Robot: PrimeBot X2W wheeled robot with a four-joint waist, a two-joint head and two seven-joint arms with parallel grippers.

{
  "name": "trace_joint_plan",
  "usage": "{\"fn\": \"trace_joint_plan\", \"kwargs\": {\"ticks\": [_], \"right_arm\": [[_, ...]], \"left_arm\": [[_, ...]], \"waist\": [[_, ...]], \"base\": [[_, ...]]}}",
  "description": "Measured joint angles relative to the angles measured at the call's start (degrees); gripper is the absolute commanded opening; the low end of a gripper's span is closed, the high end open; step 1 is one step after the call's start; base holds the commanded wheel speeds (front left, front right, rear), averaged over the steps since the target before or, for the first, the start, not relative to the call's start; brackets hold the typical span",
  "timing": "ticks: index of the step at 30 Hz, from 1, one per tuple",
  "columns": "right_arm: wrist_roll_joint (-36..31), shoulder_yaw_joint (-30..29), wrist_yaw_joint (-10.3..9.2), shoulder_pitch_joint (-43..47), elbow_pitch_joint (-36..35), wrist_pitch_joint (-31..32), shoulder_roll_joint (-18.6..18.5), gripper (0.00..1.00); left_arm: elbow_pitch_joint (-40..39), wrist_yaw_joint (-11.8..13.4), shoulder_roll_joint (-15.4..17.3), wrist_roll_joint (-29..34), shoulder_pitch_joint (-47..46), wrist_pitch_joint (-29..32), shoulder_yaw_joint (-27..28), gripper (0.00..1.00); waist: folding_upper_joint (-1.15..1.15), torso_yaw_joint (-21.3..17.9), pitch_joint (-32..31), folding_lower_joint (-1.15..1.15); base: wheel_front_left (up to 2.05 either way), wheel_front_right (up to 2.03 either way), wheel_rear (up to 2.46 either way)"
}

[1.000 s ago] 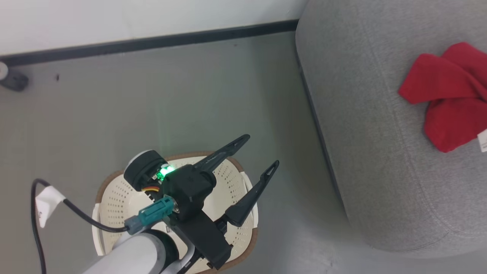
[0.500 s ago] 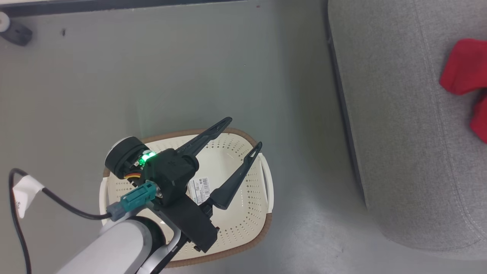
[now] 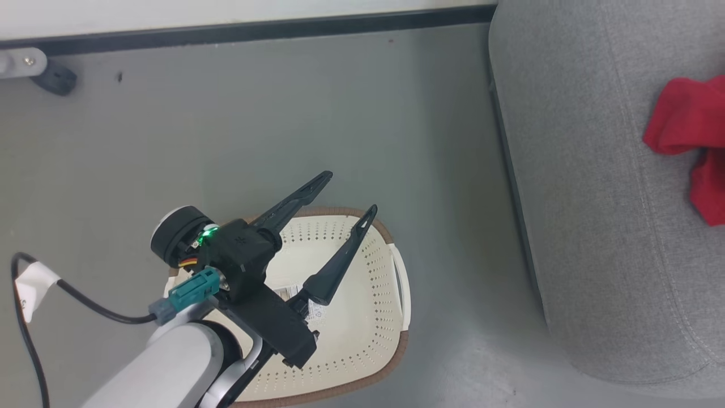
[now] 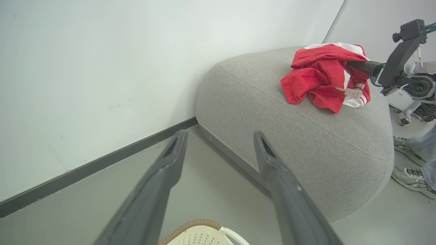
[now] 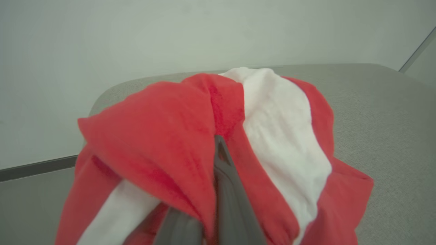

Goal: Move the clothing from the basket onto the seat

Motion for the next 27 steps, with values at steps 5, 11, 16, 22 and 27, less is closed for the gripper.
{"fn": "trace_joint_plan", "kwargs": {"ticks": [5,11,16,22,27], "right_arm": [[-0.04,0.62,-0.04,0.43,0.47,0.87,0.04,1.0],[-0.04,2.03,-0.11,3.99,0.98,3.47,0.86,1.0],[0.26,2.74,-0.02,6.17,-1.05,6.19,1.38,1.0],[0.37,3.82,-0.04,10.56,-5.09,8.58,0.76,1.0],[0.19,3.03,-1.15,14.56,-10.1,8.75,-1.38,1.0]], "left_arm": [[1.31,-0.1,-0.57,-0.21,1.19,-1.03,-0.08,1.0],[2.59,-0.49,-0.86,-0.89,2.21,-2.47,0.07,1.0],[4.0,-0.48,-0.85,-1.4,4.66,-3.78,0.18,1.0],[5.21,-0.41,-1.0,-1.81,6.51,-5.05,0.42,1.0],[6.14,0.21,-1.67,-2.26,8.11,-6.08,0.68,1.0]], "waist": [[0.0,-0.13,-2.26,0.0],[0.0,-0.31,-4.78,-0.01],[0.0,-0.76,-8.03,-0.01],[0.0,-1.39,-11.45,0.0],[-0.01,-1.6,-14.45,-0.01]], "base": [[0.0,0.0,0.0],[0.0,0.0,0.0],[0.0,0.0,0.0],[0.0,0.0,0.0],[0.0,0.0,0.0]]}}
